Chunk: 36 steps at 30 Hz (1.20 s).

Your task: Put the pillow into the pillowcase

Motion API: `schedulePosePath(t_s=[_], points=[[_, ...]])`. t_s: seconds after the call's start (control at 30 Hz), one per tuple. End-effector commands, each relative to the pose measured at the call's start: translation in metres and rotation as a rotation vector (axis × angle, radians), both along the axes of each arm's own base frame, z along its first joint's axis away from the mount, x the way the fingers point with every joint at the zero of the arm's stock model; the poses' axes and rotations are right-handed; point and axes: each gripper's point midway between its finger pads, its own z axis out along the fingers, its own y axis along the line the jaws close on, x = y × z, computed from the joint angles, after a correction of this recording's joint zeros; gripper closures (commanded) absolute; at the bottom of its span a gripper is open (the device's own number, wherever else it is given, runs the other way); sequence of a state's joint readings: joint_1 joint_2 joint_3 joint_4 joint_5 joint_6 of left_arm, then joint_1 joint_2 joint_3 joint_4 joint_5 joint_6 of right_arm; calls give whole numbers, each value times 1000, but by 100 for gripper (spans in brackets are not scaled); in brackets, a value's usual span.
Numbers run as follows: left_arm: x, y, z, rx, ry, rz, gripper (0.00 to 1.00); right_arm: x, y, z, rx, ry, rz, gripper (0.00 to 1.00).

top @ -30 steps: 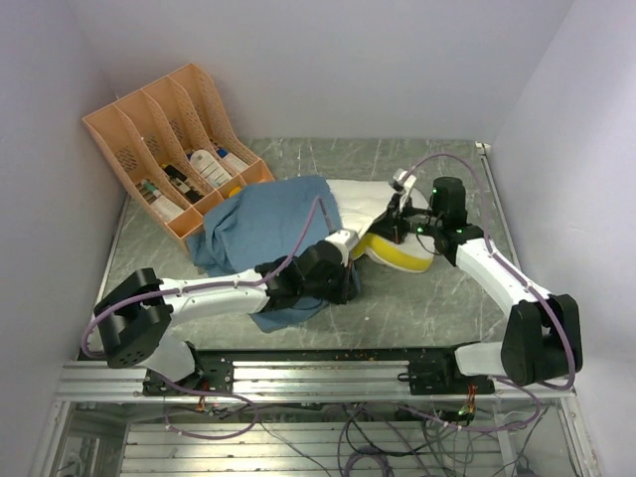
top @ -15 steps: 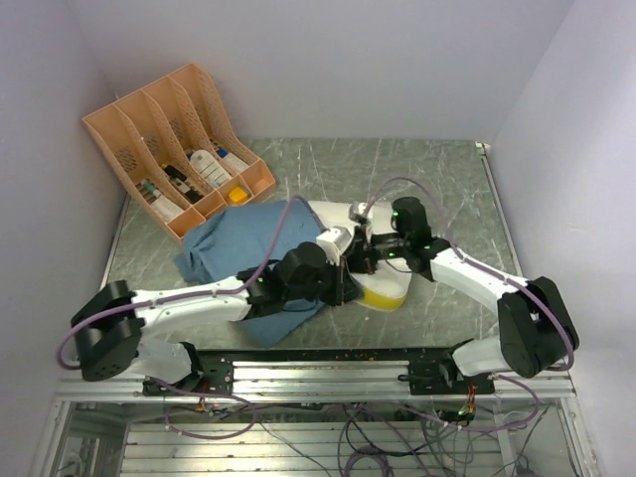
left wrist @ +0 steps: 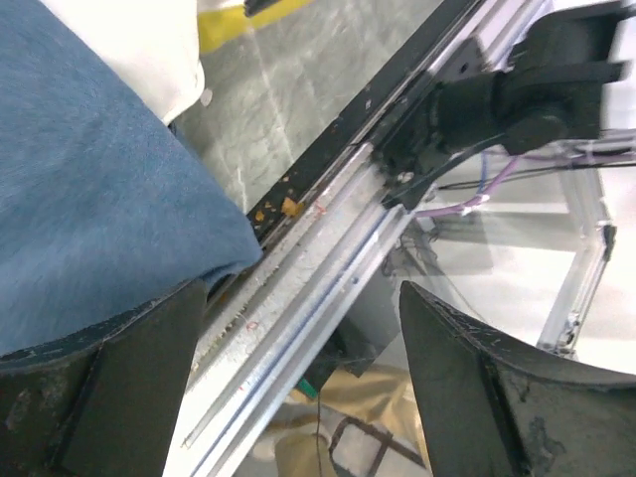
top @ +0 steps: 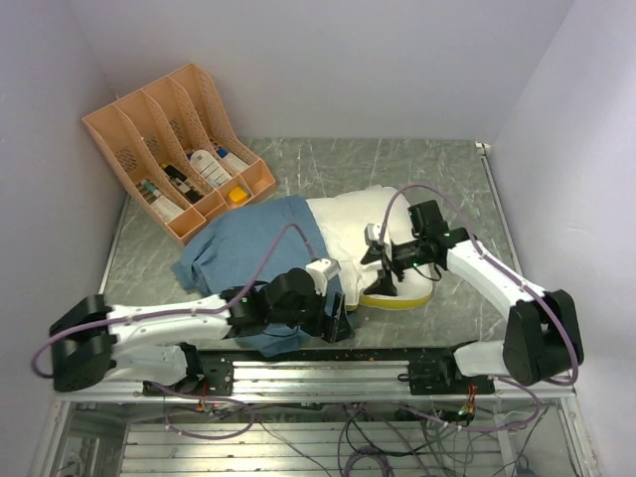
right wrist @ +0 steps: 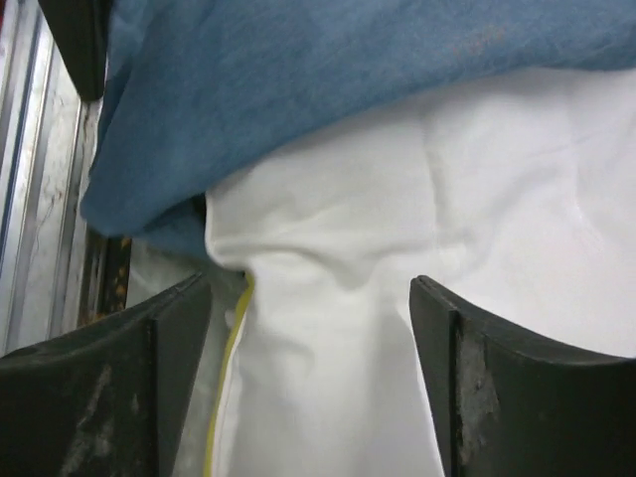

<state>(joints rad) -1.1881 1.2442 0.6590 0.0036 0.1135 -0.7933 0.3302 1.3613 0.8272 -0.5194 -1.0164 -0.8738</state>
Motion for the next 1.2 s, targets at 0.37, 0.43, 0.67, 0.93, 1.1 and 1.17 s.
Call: schedulePosePath(t_s=[0.37,0.43,0.67,0.93,1.1,1.17], points=[[110,70,179,-67,-408,391,3,124,2,99,7,-263,-130,2],[147,74,177,-67,-364,452,3,158,15,89,-29,-216,-168,2],[261,96,127,104,-208,670,2,229,33,-10,-187,-77,-205,2],[297,92,81,179,-100,698,6,223,44,-83,-265,13,-157,61],[291,103,114,128,-158,716,7,231,45,4,-121,-188,-224,100],[290,105,137,91,-193,722,8,236,42,62,-36,-307,-289,100]])
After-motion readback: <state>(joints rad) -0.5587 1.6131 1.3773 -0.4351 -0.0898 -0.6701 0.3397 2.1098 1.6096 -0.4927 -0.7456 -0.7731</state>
